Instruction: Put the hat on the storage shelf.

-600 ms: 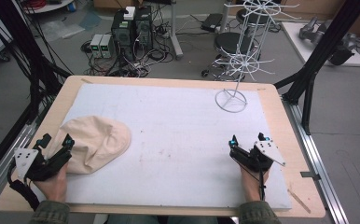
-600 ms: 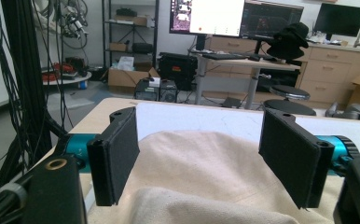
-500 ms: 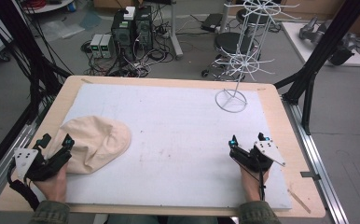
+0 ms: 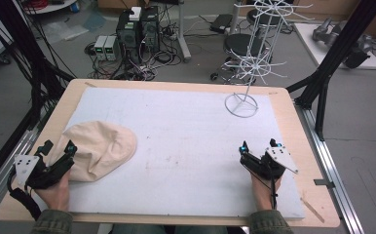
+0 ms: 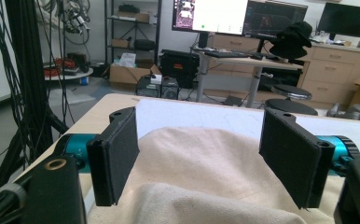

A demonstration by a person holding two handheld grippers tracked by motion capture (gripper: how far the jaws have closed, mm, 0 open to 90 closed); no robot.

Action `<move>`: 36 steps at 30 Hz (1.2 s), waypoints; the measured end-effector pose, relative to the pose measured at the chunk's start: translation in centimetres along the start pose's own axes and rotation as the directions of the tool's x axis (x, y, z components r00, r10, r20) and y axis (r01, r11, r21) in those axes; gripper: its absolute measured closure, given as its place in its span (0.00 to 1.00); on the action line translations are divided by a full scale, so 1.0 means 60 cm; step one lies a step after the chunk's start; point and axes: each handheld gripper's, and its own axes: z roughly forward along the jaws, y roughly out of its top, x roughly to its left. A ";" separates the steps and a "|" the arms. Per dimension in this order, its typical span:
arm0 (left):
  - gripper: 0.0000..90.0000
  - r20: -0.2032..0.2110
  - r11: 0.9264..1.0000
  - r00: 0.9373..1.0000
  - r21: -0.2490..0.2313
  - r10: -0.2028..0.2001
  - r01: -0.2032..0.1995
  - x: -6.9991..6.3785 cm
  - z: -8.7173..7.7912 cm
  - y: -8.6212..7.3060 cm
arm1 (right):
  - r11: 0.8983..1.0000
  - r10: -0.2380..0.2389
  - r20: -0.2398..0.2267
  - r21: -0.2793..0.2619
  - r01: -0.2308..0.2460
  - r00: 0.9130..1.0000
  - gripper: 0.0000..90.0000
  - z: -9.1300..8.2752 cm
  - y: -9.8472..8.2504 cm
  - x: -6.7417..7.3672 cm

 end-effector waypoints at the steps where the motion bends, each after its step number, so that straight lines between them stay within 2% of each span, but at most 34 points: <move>1: 0.31 0.002 1.000 1.000 -0.001 -0.003 0.003 0.000 0.000 0.000 | 1.000 0.000 -0.001 0.000 0.000 1.000 0.06 0.000 0.000 0.000; 8: 0.31 0.019 1.000 1.000 0.011 -0.016 0.016 -0.001 0.002 0.001 | 1.000 0.004 -0.006 0.001 -0.004 1.000 0.06 0.000 0.000 0.000; 15: 0.31 0.071 0.999 0.997 0.039 -0.018 0.015 -0.012 0.006 0.011 | 1.000 0.004 -0.009 -0.001 -0.004 1.000 0.06 0.000 0.000 -0.001; 23: 0.31 0.133 0.997 0.991 0.078 0.000 -0.010 -0.023 0.014 0.025 | 1.000 0.003 -0.014 0.000 -0.003 1.000 0.06 0.001 0.000 0.000; 28: 0.30 0.178 0.993 0.984 0.118 -0.003 -0.019 -0.027 0.022 0.036 | 1.000 0.005 -0.014 0.004 -0.005 1.000 0.06 0.001 -0.001 0.001; 36: 0.30 0.209 0.987 0.978 0.160 0.000 -0.034 -0.032 0.033 0.041 | 1.000 0.002 -0.018 0.007 -0.001 1.000 0.06 0.002 -0.001 0.002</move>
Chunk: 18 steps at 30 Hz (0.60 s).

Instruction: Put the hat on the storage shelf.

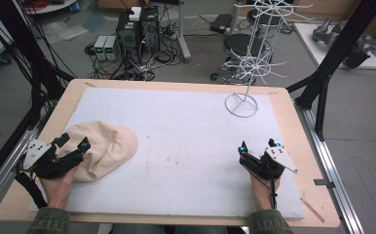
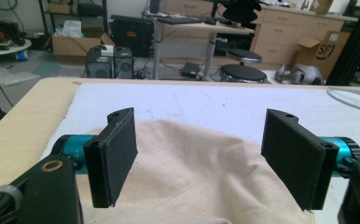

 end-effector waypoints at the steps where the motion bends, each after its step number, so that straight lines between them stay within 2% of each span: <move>1: 0.30 0.008 1.000 1.000 0.008 0.000 0.000 0.000 0.002 0.001 | 1.000 0.003 -0.001 0.001 -0.003 1.000 0.06 0.000 0.000 0.001; 5: 0.30 0.049 0.998 0.999 0.065 -0.002 -0.001 -0.002 0.009 0.007 | 1.000 0.001 -0.003 0.001 -0.001 1.000 0.06 0.001 0.000 0.000; 11: 0.29 0.076 0.996 0.997 0.089 0.008 -0.015 -0.013 0.015 0.010 | 1.000 -0.002 -0.008 0.006 0.002 1.000 0.06 0.002 -0.001 0.002; 12: 0.29 0.086 0.995 0.996 0.096 0.024 -0.033 -0.020 0.018 0.012 | 1.000 -0.004 -0.007 0.007 0.005 1.000 0.06 0.002 -0.001 0.002; 15: 0.29 0.107 0.990 0.993 0.127 0.054 -0.067 -0.029 0.023 0.012 | 1.000 -0.005 -0.006 0.012 0.006 1.000 0.06 0.002 -0.001 0.003; 18: 0.30 0.150 0.979 0.987 0.183 0.063 -0.091 -0.034 0.033 0.009 | 1.000 -0.014 -0.012 0.012 0.014 1.000 0.06 0.003 -0.002 0.003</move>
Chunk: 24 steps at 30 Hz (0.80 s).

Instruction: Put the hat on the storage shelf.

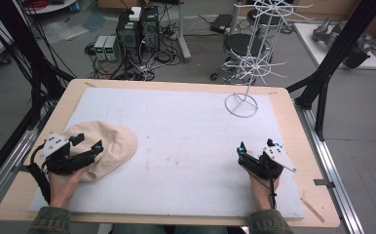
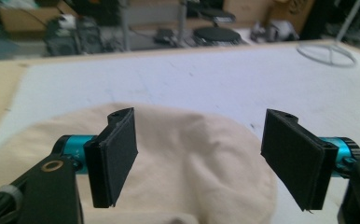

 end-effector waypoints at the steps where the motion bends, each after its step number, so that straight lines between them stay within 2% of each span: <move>1: 0.30 0.009 1.000 1.000 0.013 0.003 -0.003 -0.002 0.003 -0.001 | 1.000 0.001 -0.002 0.000 -0.001 1.000 0.06 0.000 0.000 0.000; 4: 0.30 0.027 0.999 1.000 0.039 0.001 -0.002 -0.004 0.009 -0.003 | 1.000 0.001 -0.003 0.000 -0.001 1.000 0.06 0.000 0.000 0.000; 5: 0.30 0.043 0.997 0.999 0.072 0.006 -0.009 -0.006 0.015 -0.005 | 1.000 0.001 -0.003 0.000 -0.001 1.000 0.06 0.000 0.000 0.000; 6: 0.30 0.043 0.997 0.999 0.072 0.006 -0.009 -0.006 0.015 -0.005 | 1.000 0.000 -0.003 -0.001 0.000 1.000 0.06 0.000 0.000 0.000; 7: 0.30 0.064 0.994 0.998 0.107 -0.001 -0.006 -0.007 0.020 -0.007 | 1.000 0.000 -0.003 0.000 0.000 1.000 0.06 0.000 0.000 0.000; 10: 0.30 0.078 0.992 0.997 0.129 -0.013 0.003 -0.007 0.023 -0.009 | 1.000 0.003 -0.005 0.001 -0.003 1.000 0.06 0.000 0.000 0.000; 11: 0.30 0.091 0.988 0.996 0.153 -0.023 0.009 -0.007 0.027 -0.010 | 1.000 0.003 -0.006 0.001 -0.003 1.000 0.06 0.000 0.000 0.000; 16: 0.30 0.102 0.981 0.995 0.192 -0.015 -0.005 -0.008 0.034 -0.014 | 1.000 0.007 -0.011 0.006 -0.007 1.000 0.06 0.001 0.000 0.002; 17: 0.30 0.098 0.978 0.995 0.208 -0.007 -0.013 -0.007 0.038 -0.017 | 1.000 0.005 -0.012 0.007 -0.005 1.000 0.06 0.001 0.000 0.002; 24: 0.31 0.110 0.970 0.994 0.243 -0.009 -0.018 -0.005 0.047 -0.021 | 1.000 0.009 -0.017 0.009 -0.009 1.000 0.06 0.000 -0.001 0.003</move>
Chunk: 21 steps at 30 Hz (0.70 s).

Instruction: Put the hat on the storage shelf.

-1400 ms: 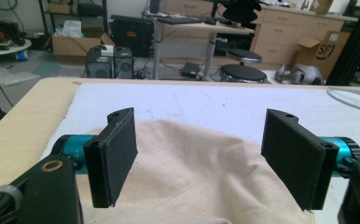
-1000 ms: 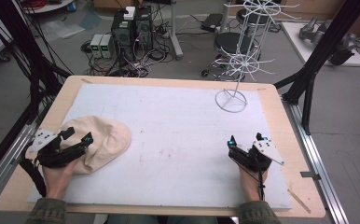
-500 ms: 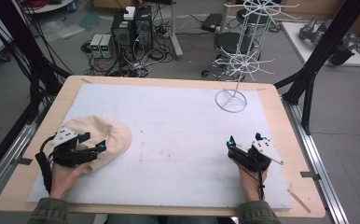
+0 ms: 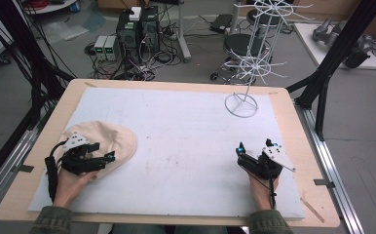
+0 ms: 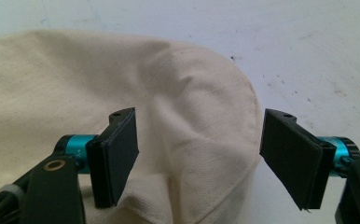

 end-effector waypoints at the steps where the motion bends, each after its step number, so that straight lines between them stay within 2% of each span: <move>1: 0.31 0.016 1.000 1.000 0.016 -0.007 0.007 0.002 0.003 -0.001 | 1.000 -0.006 0.001 -0.004 0.006 1.000 0.06 0.000 0.000 -0.001; 5: 0.31 0.026 0.999 1.000 0.036 -0.008 0.007 0.003 0.009 -0.002 | 1.000 -0.006 -0.008 0.000 0.006 1.000 0.06 0.000 0.000 0.000; 8: 0.31 0.057 0.997 0.998 0.079 -0.005 0.000 0.005 0.020 -0.004 | 1.000 -0.005 -0.010 0.002 0.005 1.000 0.06 0.000 0.000 0.002; 10: 0.32 0.064 0.996 0.998 0.091 -0.001 -0.005 0.004 0.023 -0.005 | 1.000 -0.010 -0.009 0.001 0.010 1.000 0.06 0.001 0.000 0.001; 13: 0.32 0.089 0.990 0.996 0.141 0.001 -0.014 0.003 0.032 -0.007 | 1.000 -0.010 -0.009 -0.001 0.010 1.000 0.06 0.001 0.000 0.001; 16: 0.32 0.088 0.987 0.996 0.158 0.004 -0.018 0.002 0.038 -0.009 | 1.000 -0.011 -0.008 -0.001 0.011 1.000 0.06 0.001 0.000 0.000; 17: 0.32 0.095 0.983 0.995 0.182 0.007 -0.025 0.003 0.041 -0.010 | 1.000 -0.012 -0.007 0.001 0.012 1.000 0.06 0.001 0.000 0.001; 21: 0.32 0.097 0.979 0.995 0.202 0.012 -0.031 0.003 0.045 -0.011 | 1.000 -0.004 -0.008 0.008 0.004 1.000 0.06 0.001 0.000 0.002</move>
